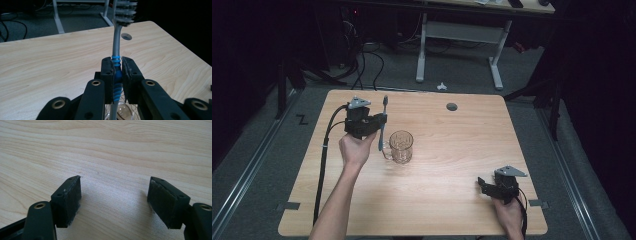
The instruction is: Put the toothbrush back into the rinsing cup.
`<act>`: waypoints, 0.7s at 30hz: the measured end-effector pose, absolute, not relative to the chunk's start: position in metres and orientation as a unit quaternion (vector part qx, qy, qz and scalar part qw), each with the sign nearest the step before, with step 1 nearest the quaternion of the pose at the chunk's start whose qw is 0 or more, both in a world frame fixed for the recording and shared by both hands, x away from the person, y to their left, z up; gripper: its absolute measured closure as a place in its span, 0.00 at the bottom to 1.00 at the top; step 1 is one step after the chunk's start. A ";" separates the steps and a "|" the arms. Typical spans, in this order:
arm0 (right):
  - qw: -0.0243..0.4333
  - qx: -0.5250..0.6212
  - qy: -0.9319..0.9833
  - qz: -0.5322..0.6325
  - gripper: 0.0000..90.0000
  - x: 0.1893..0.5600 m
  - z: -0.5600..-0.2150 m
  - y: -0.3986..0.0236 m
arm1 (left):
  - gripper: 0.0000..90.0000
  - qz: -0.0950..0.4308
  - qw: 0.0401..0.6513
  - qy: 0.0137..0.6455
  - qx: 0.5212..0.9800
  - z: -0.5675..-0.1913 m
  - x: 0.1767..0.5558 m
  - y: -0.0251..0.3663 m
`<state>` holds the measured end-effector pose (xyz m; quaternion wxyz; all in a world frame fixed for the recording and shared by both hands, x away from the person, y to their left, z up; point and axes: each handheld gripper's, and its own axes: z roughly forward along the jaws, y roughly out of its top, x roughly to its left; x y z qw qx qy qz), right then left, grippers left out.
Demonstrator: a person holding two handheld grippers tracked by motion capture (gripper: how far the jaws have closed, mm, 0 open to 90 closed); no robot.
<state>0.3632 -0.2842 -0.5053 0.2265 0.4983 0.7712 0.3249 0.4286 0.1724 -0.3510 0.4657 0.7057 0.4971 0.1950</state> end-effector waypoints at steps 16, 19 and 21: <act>0.225 0.497 0.772 0.325 0.30 0.363 -0.505 -0.284 | 0.89 0.205 0.484 0.488 0.697 -0.356 0.439 0.164; 0.225 0.497 0.772 0.326 0.30 0.363 -0.505 -0.284 | 0.89 0.204 0.488 0.487 0.695 -0.358 0.440 0.164; 0.225 0.497 0.772 0.326 0.30 0.363 -0.505 -0.284 | 0.89 0.205 0.488 0.486 0.695 -0.359 0.440 0.163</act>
